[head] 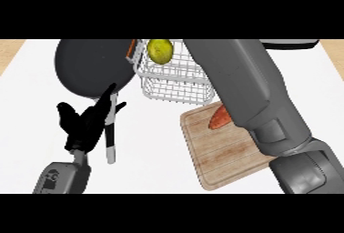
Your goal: Pick the pear from the cutting board and place it in the tiered basket
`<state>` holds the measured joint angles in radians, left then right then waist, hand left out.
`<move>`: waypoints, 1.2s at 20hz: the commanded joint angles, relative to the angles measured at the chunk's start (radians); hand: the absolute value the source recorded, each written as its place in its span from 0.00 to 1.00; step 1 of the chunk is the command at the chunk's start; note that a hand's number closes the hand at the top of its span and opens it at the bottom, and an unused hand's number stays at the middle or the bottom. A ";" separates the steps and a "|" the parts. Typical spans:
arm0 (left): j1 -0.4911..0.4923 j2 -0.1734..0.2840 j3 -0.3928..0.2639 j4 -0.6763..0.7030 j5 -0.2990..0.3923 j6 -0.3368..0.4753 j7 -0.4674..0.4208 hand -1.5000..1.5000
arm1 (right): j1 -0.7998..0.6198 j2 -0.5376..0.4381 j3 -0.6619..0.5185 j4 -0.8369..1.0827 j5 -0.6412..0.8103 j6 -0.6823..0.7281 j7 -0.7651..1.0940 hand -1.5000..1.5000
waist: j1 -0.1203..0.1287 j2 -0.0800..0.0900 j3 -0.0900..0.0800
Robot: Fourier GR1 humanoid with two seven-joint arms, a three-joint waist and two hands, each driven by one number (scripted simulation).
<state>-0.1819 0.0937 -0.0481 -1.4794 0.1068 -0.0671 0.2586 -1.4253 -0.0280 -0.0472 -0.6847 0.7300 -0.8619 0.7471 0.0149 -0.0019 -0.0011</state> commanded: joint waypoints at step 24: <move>0.115 0.037 0.069 -0.059 0.017 0.018 -0.013 0.50 | 0.915 -0.441 -0.042 -1.498 -0.390 0.728 0.374 0.00 | -0.147 -0.034 0.005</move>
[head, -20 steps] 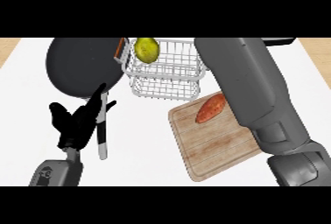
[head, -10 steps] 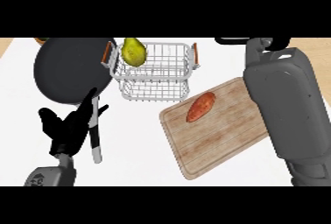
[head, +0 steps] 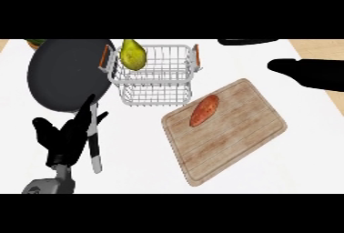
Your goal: Pick the pear from the cutting board and place it in the tiered basket
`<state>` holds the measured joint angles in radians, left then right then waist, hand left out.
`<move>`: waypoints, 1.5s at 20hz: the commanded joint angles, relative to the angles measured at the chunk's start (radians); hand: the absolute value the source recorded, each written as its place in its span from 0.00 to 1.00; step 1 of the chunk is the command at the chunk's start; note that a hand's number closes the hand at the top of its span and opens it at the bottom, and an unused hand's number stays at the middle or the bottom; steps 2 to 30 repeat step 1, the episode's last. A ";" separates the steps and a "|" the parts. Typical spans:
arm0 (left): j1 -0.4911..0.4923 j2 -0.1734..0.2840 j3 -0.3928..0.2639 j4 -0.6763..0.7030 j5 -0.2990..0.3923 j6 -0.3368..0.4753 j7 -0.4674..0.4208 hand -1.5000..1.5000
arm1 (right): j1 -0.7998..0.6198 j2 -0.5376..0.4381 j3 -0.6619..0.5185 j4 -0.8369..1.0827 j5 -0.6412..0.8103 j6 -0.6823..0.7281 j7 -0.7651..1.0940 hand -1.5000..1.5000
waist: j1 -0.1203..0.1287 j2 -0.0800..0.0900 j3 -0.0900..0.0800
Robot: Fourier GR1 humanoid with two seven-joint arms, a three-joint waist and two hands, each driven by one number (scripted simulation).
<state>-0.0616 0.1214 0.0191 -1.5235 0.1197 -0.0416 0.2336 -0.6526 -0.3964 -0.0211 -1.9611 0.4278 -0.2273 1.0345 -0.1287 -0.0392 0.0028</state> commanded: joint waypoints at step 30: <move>-0.017 0.029 0.029 0.003 0.024 -0.024 0.005 0.50 | 0.208 -0.100 -0.121 -0.267 -0.132 0.106 0.054 0.00 | 0.009 0.013 0.001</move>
